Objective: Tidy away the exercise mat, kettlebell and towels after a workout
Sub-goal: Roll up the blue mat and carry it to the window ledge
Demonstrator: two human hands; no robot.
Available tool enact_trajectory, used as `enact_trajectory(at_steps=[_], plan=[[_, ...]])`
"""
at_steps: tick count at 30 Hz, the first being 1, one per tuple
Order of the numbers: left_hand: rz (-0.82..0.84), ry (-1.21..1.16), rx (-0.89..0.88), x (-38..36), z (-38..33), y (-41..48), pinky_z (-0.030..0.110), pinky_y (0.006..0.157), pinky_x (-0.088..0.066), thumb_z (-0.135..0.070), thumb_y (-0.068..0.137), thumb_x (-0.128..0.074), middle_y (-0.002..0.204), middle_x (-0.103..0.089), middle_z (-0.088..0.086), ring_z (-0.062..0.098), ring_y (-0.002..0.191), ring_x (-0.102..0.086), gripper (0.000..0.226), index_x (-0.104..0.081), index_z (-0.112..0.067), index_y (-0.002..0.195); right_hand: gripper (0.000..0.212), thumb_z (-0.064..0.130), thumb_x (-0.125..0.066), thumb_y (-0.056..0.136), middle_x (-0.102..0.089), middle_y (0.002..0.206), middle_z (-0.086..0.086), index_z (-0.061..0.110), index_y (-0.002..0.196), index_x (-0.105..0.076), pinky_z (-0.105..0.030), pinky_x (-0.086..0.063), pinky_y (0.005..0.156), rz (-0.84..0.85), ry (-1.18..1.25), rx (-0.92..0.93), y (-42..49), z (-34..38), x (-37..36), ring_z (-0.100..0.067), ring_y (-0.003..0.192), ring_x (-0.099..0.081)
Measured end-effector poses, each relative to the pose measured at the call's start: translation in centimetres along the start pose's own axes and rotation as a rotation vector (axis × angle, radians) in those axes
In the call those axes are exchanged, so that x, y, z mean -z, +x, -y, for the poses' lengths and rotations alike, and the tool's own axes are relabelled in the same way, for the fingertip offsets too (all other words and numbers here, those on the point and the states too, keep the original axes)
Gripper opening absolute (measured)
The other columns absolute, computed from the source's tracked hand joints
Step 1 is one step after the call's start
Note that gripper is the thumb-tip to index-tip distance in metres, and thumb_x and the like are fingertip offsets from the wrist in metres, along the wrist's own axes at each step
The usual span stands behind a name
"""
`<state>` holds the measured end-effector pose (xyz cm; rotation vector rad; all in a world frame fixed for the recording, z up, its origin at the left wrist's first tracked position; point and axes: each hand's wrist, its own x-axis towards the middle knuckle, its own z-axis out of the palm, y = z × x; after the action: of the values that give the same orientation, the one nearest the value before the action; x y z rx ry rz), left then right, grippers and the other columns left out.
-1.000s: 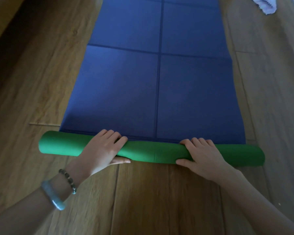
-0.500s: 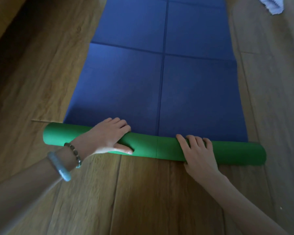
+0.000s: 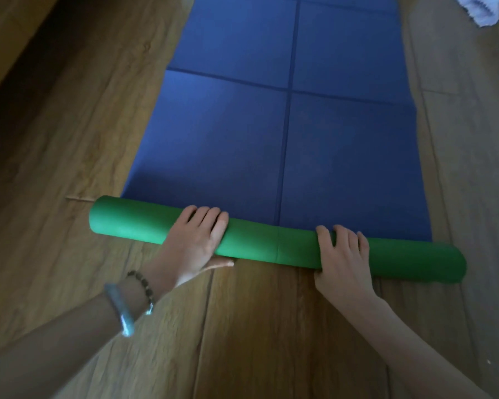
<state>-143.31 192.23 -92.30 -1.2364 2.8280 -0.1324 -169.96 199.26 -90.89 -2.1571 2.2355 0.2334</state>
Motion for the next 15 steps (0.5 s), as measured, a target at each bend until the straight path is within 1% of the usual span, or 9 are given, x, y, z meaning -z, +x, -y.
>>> enact_trajectory(at_steps=[2,4,5,7,9,11,13,15], plan=[[0.031,0.011,-0.063,0.4,1.2,1.5,0.041,0.079,-0.044,-0.077,0.068,-0.057,0.098,-0.062,0.012,0.03,0.084,-0.058,0.088,-0.052,-0.001,0.112,0.086,0.009,-0.085,0.033,-0.057,0.108,-0.027,-0.001,0.114,-0.058,-0.058,-0.043,0.092,-0.019,0.008,0.003,0.6,-0.1,0.0,-0.044,0.1,-0.058],[0.068,0.001,-0.094,0.8,2.1,2.6,0.038,0.072,-0.044,-0.077,0.065,-0.058,0.092,-0.061,0.007,0.027,0.079,-0.057,0.083,-0.055,-0.006,0.107,0.091,0.01,-0.085,0.033,-0.057,0.109,-0.027,-0.003,0.118,-0.055,-0.06,-0.043,0.092,-0.062,0.001,0.034,0.9,-0.2,0.0,-0.044,0.102,-0.057],[0.103,-0.011,-0.098,1.2,2.3,3.0,0.036,0.073,-0.043,-0.078,0.064,-0.057,0.092,-0.061,0.005,0.026,0.08,-0.056,0.082,-0.054,-0.008,0.107,0.095,0.01,-0.085,0.034,-0.057,0.11,-0.027,-0.002,0.123,-0.051,-0.06,-0.041,0.093,-0.083,-0.003,0.057,0.8,-0.2,0.0,-0.043,0.104,-0.057],[0.167,-0.027,-0.091,1.5,2.5,3.8,0.034,0.08,-0.04,-0.077,0.068,-0.053,0.102,-0.058,0.001,0.023,0.091,-0.055,0.082,-0.048,-0.012,0.117,0.101,0.009,-0.082,0.042,-0.056,0.116,-0.026,0.003,0.134,-0.041,-0.059,-0.036,0.099,-0.106,-0.017,0.096,0.4,-0.3,-0.2,-0.041,0.112,-0.053],[0.227,-0.05,-0.087,2.0,2.7,4.4,0.033,0.086,-0.037,-0.077,0.071,-0.05,0.109,-0.055,0.0,0.022,0.099,-0.052,0.082,-0.042,-0.015,0.123,0.102,0.008,-0.08,0.048,-0.054,0.12,-0.025,0.007,0.138,-0.034,-0.057,-0.033,0.102,-0.096,-0.036,0.11,0.3,-0.5,-0.4,-0.04,0.116,-0.05],[0.27,-0.096,-0.084,2.5,2.9,5.1,0.033,0.085,-0.039,-0.076,0.07,-0.051,0.106,-0.056,-0.001,0.021,0.098,-0.053,0.078,-0.041,-0.017,0.12,0.099,0.009,-0.082,0.047,-0.057,0.115,-0.022,0.01,0.135,-0.036,-0.055,-0.039,0.097,-0.091,-0.045,0.116,1.1,-0.8,-0.3,-0.038,0.109,-0.054],[0.304,-0.143,-0.078,3.0,3.2,5.6,0.033,0.081,-0.041,-0.074,0.07,-0.054,0.099,-0.057,-0.002,0.021,0.093,-0.054,0.071,-0.043,-0.019,0.112,0.094,0.013,-0.085,0.044,-0.061,0.105,-0.019,0.012,0.128,-0.042,-0.051,-0.045,0.089,-0.054,-0.053,0.114,2.1,-0.9,0.2,-0.035,0.097,-0.058],[0.344,-0.189,-0.062,3.1,3.2,5.6,0.033,0.075,-0.042,-0.073,0.068,-0.057,0.095,-0.058,-0.003,0.021,0.09,-0.056,0.065,-0.042,-0.021,0.105,0.089,0.018,-0.086,0.043,-0.061,0.097,-0.014,0.014,0.123,-0.047,-0.049,-0.046,0.084,0.004,-0.06,0.098,2.5,-1.0,0.9,-0.031,0.09,-0.059]])
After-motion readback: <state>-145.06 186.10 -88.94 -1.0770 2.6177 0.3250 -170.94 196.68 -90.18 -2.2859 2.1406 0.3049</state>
